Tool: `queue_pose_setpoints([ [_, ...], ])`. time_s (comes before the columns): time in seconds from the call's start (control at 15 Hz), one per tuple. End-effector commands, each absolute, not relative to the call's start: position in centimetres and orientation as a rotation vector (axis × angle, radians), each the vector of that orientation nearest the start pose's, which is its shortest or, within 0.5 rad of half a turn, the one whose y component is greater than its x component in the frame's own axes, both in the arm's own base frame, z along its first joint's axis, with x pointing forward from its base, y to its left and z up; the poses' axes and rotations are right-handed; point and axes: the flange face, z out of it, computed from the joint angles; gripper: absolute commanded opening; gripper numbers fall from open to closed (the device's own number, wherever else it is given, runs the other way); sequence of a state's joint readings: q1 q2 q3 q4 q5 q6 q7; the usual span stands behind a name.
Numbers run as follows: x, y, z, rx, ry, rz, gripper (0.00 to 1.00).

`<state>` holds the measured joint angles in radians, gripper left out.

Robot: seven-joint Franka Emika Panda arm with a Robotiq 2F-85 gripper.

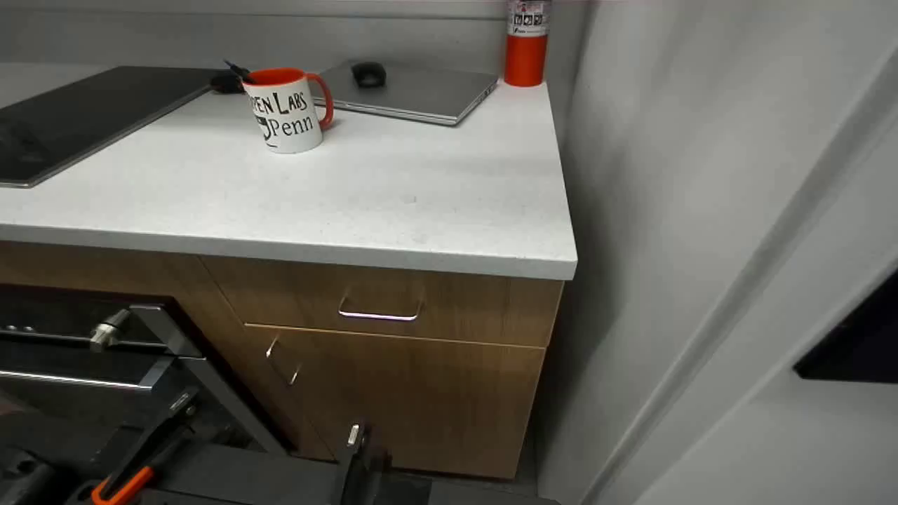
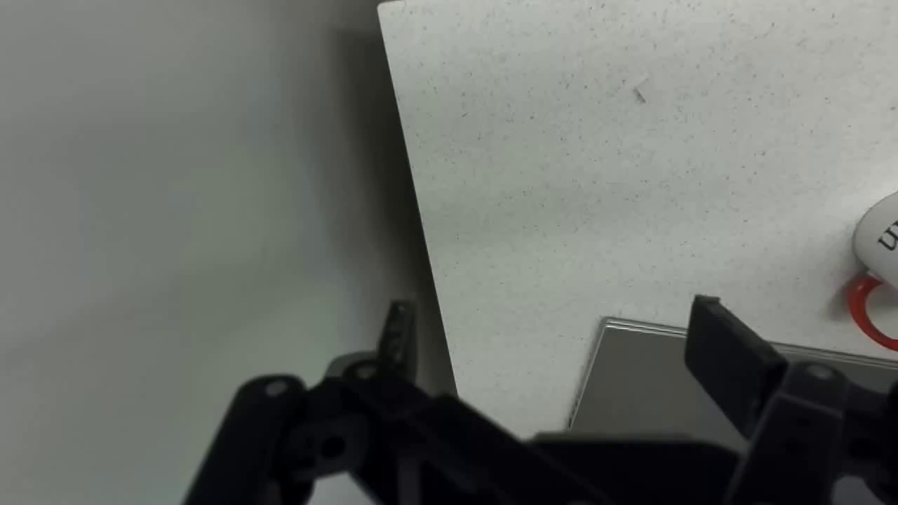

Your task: Take the pen out of the mug and put it on the counter

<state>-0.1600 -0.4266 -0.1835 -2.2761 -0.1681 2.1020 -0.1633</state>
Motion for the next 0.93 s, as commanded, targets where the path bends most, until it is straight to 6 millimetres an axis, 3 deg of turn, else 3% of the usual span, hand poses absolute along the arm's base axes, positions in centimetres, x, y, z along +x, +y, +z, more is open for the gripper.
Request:
queue_pose_setpoints([
  [0.0,41.8,-16.8,54.4,-3.254,0.173,-0.36,1.0],
  [0.4,41.8,-16.7,54.5,-3.26,0.149,-0.385,1.0],
  [0.87,38.9,-11.2,58.4,-3.273,-0.218,-0.742,1.0],
])
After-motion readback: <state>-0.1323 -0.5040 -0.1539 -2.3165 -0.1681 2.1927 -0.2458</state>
